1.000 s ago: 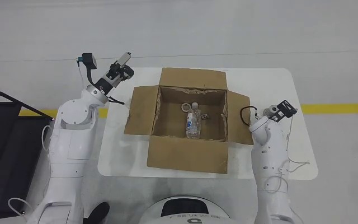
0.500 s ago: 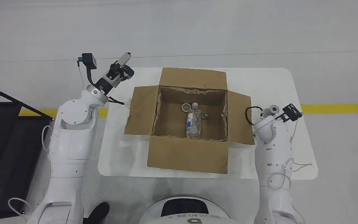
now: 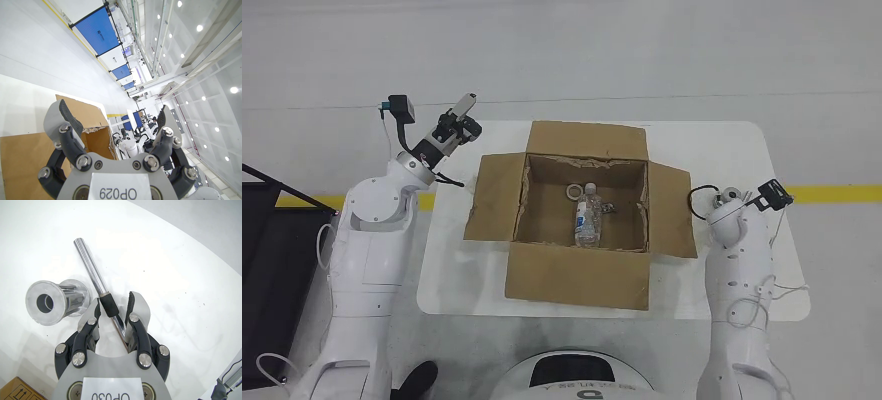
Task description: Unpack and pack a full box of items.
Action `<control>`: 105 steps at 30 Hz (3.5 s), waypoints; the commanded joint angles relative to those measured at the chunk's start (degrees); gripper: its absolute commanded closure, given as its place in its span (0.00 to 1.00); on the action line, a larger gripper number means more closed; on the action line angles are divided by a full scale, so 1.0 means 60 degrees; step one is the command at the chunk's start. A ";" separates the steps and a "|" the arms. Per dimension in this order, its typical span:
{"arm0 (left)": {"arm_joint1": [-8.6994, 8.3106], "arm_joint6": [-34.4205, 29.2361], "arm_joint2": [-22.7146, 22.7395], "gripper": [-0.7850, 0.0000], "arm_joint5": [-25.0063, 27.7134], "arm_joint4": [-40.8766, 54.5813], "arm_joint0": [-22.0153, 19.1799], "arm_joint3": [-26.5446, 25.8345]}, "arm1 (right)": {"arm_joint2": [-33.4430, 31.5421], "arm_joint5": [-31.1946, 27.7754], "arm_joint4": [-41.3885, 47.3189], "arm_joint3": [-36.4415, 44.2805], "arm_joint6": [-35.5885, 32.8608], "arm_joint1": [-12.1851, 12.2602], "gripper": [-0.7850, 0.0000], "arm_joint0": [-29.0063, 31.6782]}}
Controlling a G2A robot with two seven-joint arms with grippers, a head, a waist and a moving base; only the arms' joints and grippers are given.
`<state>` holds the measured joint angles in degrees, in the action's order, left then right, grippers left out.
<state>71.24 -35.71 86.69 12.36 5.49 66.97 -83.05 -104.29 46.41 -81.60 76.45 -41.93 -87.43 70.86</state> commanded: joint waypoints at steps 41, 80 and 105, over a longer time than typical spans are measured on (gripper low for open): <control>0.0000 0.0000 0.0000 0.00 -0.0001 0.0006 -0.0002 0.0004 | 0.0162 -0.0564 0.0244 -0.0350 -0.0326 0.0078 0.75 0.0125; 0.0000 0.0000 0.0000 0.00 -0.0001 0.0006 -0.0002 0.0004 | -0.2609 -0.4340 0.9374 0.4696 0.2587 -0.0250 1.00 0.3875; 0.0000 0.0000 0.0000 0.00 -0.0001 0.0006 -0.0002 0.0004 | 0.0100 -0.7306 1.0865 0.9034 0.1769 -0.0372 1.00 0.7148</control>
<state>71.24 -35.71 86.69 12.36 5.49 66.97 -83.05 -103.82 2.28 -16.23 130.61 -31.32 -89.67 113.81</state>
